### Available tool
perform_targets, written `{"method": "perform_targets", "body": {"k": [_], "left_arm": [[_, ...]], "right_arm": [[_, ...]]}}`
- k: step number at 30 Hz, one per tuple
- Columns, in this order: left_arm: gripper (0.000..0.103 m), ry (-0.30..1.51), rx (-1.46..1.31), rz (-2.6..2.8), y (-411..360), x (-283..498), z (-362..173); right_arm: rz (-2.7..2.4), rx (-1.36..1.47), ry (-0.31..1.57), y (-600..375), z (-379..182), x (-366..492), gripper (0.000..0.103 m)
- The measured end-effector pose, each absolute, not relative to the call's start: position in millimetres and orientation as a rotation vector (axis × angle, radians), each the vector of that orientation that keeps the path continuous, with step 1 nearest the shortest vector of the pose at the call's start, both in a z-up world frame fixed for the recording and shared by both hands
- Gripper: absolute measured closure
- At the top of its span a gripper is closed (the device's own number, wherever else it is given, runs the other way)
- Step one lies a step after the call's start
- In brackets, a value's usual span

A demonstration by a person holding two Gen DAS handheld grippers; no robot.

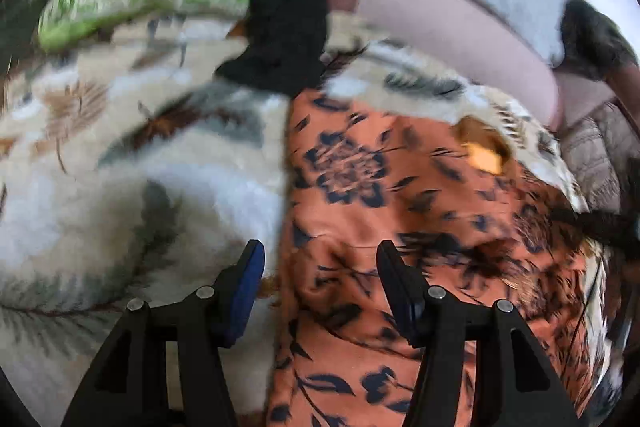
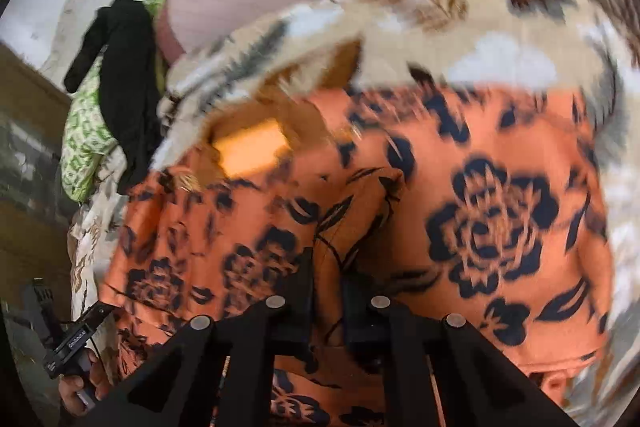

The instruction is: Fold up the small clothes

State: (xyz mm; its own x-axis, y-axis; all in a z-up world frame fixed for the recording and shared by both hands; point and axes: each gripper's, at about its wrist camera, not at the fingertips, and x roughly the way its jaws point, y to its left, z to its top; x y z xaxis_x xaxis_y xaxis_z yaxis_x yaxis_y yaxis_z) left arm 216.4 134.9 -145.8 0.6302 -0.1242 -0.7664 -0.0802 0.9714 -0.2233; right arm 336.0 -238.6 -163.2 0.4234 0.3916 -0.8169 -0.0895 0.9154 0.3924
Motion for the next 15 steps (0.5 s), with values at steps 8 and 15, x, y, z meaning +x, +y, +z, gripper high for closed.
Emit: {"method": "perform_targets", "body": {"k": [8,15], "left_arm": [[0.047,0.956,-0.048,-0.026,84,235,-162],[0.093,0.875,-0.078,0.079,103,231,-156]], "right_arm": [[0.334,0.299,0.994,-231,-122,334,0.092],[0.309,0.281,0.824,-243,-65,324,0.092]]}}
